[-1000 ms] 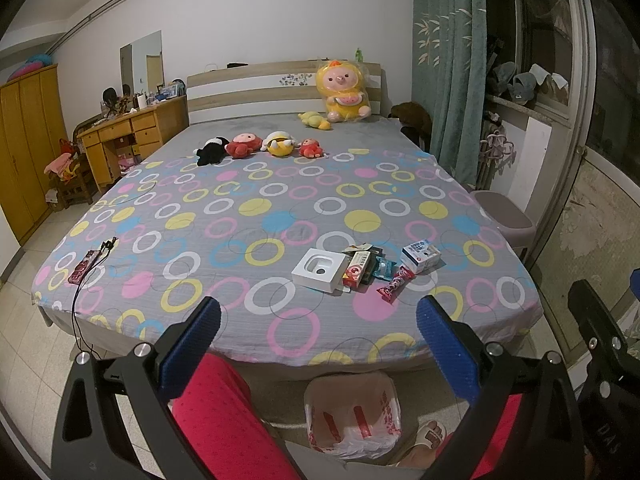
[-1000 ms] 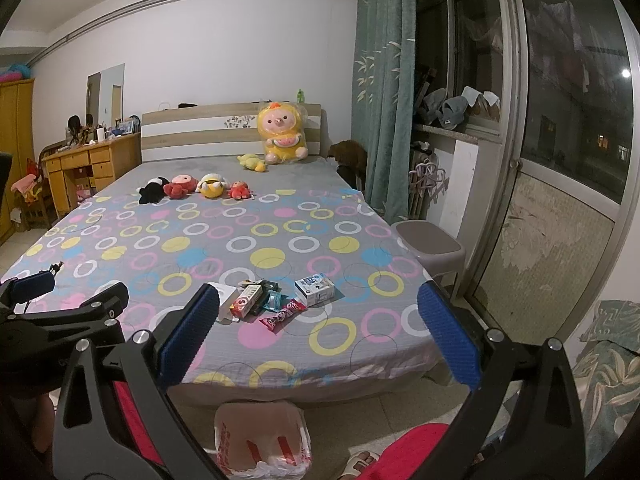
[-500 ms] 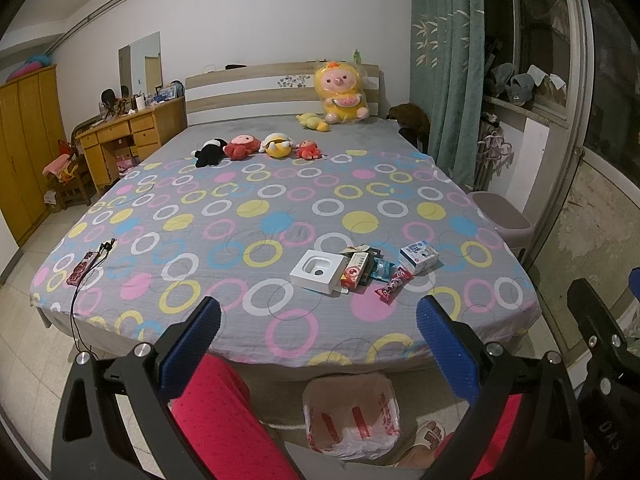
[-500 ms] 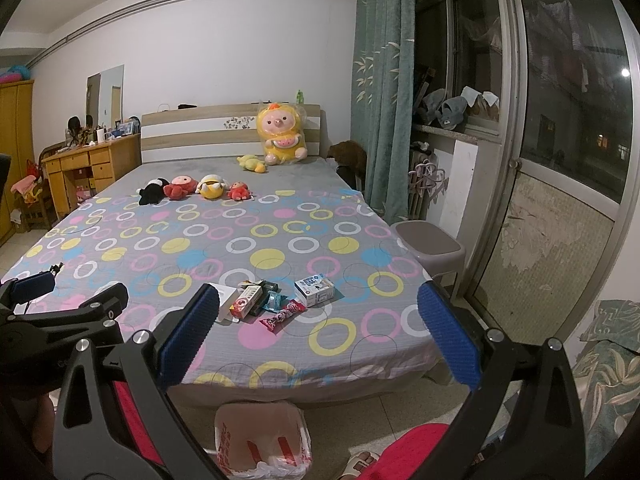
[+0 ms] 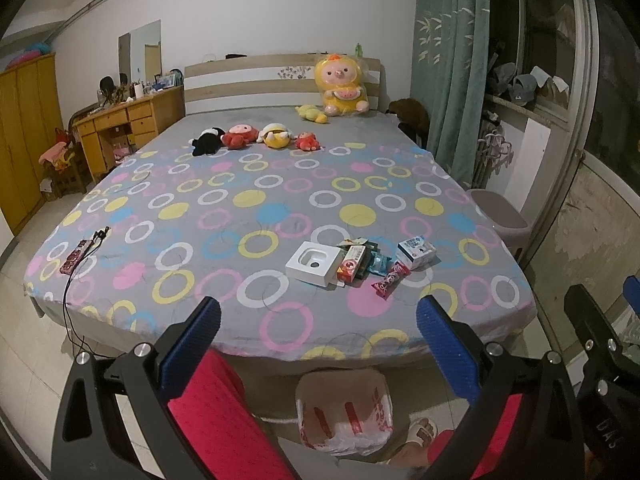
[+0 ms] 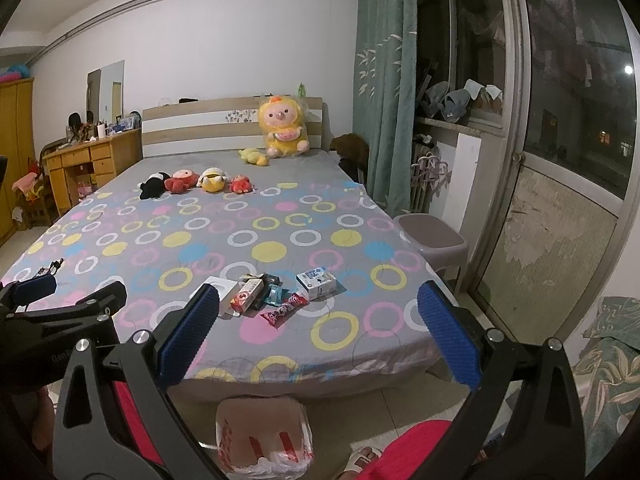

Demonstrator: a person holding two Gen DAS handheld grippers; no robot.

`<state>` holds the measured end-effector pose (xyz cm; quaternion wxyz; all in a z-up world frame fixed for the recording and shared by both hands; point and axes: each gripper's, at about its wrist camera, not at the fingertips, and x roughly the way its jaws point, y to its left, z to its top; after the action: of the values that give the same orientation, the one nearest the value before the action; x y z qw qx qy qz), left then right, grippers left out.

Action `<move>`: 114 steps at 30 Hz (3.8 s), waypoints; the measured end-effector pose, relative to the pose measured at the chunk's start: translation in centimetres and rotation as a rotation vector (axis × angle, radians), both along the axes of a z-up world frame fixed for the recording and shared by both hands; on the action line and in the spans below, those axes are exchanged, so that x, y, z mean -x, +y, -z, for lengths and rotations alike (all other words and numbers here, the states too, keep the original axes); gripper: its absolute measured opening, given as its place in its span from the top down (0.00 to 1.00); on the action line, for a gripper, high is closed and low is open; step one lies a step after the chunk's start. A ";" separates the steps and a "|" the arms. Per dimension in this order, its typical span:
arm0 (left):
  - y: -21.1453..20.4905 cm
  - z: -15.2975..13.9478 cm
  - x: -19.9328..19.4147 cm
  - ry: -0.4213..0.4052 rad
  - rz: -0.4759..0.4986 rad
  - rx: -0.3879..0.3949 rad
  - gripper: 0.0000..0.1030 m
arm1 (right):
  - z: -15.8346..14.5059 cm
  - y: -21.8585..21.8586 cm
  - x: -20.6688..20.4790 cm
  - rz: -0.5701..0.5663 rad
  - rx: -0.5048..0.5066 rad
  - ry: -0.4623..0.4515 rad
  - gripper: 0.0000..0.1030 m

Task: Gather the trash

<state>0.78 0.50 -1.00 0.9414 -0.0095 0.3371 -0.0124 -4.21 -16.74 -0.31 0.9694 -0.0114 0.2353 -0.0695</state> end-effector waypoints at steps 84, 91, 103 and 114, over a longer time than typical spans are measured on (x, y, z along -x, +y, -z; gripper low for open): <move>3.1 28.3 -41.5 0.773 0.325 -0.276 0.07 | 26.1 -6.3 -45.3 -0.456 0.246 0.905 0.06; 2.3 29.1 -41.9 0.776 0.345 -0.285 0.07 | 28.9 -6.0 -46.4 -0.464 0.261 0.946 0.06; 3.9 29.7 -43.7 0.815 0.344 -0.173 0.11 | 31.2 -6.6 -49.0 -0.439 0.254 0.962 0.06; 5.4 30.3 -44.4 0.850 0.352 -0.013 0.56 | 31.3 -7.4 -49.3 -0.364 0.223 0.925 0.19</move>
<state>45.20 5.88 -31.27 0.7034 0.0498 0.6897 -0.1649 45.11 -24.18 -31.64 0.7528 -0.1855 0.6253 0.0883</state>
